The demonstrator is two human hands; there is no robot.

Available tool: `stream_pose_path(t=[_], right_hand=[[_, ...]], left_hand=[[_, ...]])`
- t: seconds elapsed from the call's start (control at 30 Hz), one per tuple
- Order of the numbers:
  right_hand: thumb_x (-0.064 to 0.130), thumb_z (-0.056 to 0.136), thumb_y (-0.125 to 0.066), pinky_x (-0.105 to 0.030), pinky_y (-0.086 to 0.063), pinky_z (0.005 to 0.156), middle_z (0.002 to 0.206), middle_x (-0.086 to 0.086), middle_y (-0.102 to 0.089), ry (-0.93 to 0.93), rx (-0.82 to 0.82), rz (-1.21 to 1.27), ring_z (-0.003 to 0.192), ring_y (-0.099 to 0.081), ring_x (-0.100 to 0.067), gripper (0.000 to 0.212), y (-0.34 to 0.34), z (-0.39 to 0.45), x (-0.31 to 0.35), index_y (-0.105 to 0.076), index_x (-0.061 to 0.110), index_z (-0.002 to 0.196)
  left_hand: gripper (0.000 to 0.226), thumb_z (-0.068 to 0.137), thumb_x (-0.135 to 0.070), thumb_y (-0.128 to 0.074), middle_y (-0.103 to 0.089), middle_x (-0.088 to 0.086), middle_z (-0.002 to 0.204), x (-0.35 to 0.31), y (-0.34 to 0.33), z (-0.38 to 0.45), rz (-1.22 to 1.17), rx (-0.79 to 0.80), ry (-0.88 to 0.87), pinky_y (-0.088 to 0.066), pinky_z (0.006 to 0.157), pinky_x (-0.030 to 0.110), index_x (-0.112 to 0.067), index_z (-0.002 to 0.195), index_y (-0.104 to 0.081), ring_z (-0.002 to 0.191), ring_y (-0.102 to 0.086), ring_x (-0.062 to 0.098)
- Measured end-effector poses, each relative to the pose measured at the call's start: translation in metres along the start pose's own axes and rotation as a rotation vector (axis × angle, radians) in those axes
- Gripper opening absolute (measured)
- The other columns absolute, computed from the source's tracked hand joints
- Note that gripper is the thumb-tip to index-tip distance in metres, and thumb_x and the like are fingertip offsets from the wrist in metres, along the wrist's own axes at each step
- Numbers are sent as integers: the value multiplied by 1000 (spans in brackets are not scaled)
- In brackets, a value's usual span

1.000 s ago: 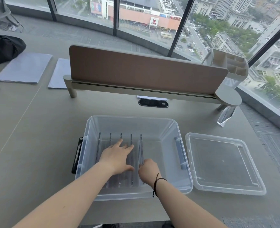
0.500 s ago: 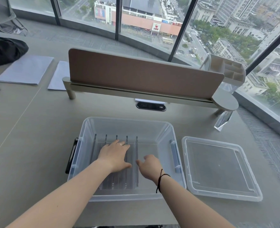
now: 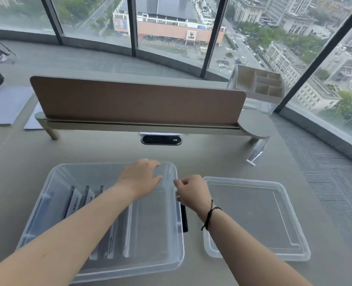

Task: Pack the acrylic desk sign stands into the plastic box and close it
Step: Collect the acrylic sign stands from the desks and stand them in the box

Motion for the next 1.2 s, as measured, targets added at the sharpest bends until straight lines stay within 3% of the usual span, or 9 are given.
stream_pose_path(t=[0.17,0.23,0.37,0.47,0.53,0.63,0.87,1.1,1.2], right_hand=[[38,82,-52,-30,-45,51,49,-6,-42,-35,-148,37,68,-69,-38,42,99,39,-55,-38,16,49],[38,82,-52,-31,-46,51,48,-6,-43,-86,-202,40,60,-69,-34,41,141,59,-86,-41,14,50],[35,85,-52,-33,-45,59,52,-8,-51,-215,-321,-7,62,-55,-31,41,218,109,-147,-47,7,56],[36,86,-51,-36,-48,75,83,-20,-63,-286,-369,-1,86,-62,-36,42,257,158,-182,-62,-4,85],[35,87,-47,-36,-48,82,104,-24,-66,-320,-365,-11,103,-62,-37,49,272,188,-198,-63,-8,104],[28,91,-49,-34,-47,82,114,-21,-65,-346,-371,-9,109,-61,-36,41,284,216,-208,-61,-5,112],[10,85,-51,-28,-39,68,110,-20,-66,-377,-295,13,86,-58,-34,27,283,264,-240,-62,-2,106],[6,90,-50,-31,-47,80,116,-23,-64,-343,-247,-190,110,-61,-37,24,310,273,-265,-62,-6,107],[6,91,-51,-34,-49,78,97,-21,-61,-335,-186,-297,101,-63,-35,12,330,264,-286,-61,0,90]], left_hand=[[46,95,-43,-53,-56,-1,138,-92,-11,59,37,15,-38,-45,98,39,-27,138,-51,126,-51,23],[46,94,-45,-53,-57,0,136,-132,-17,83,63,13,-70,-45,98,40,-29,137,-51,125,-52,24],[43,96,-42,-51,-55,-2,138,-205,-35,123,97,40,-131,-45,97,38,-29,137,-51,126,-51,23],[42,97,-40,-50,-55,-3,138,-245,-51,148,128,53,-168,-43,97,37,-28,136,-51,126,-51,22],[40,97,-40,-49,-57,-3,136,-263,-65,163,135,66,-180,-45,95,37,-28,135,-52,124,-52,22],[39,97,-39,-48,-58,-4,134,-280,-85,181,151,87,-195,-44,92,36,-28,134,-53,122,-53,21],[38,97,-39,-46,-59,-5,132,-288,-112,215,167,126,-170,-47,93,36,-30,133,-53,120,-55,21],[37,96,-37,-48,-60,-7,132,-286,-139,235,105,175,-122,-47,94,35,-30,131,-54,119,-56,20],[37,96,-36,-48,-60,-6,132,-295,-152,239,100,207,-129,-47,95,37,-29,132,-55,120,-56,20]])
Point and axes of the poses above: each hand's wrist, its own z-axis towards the middle knuckle, its own y-axis out of the back of the hand, x = y × z, the point moved 9 cm from there along z, towards the middle knuckle
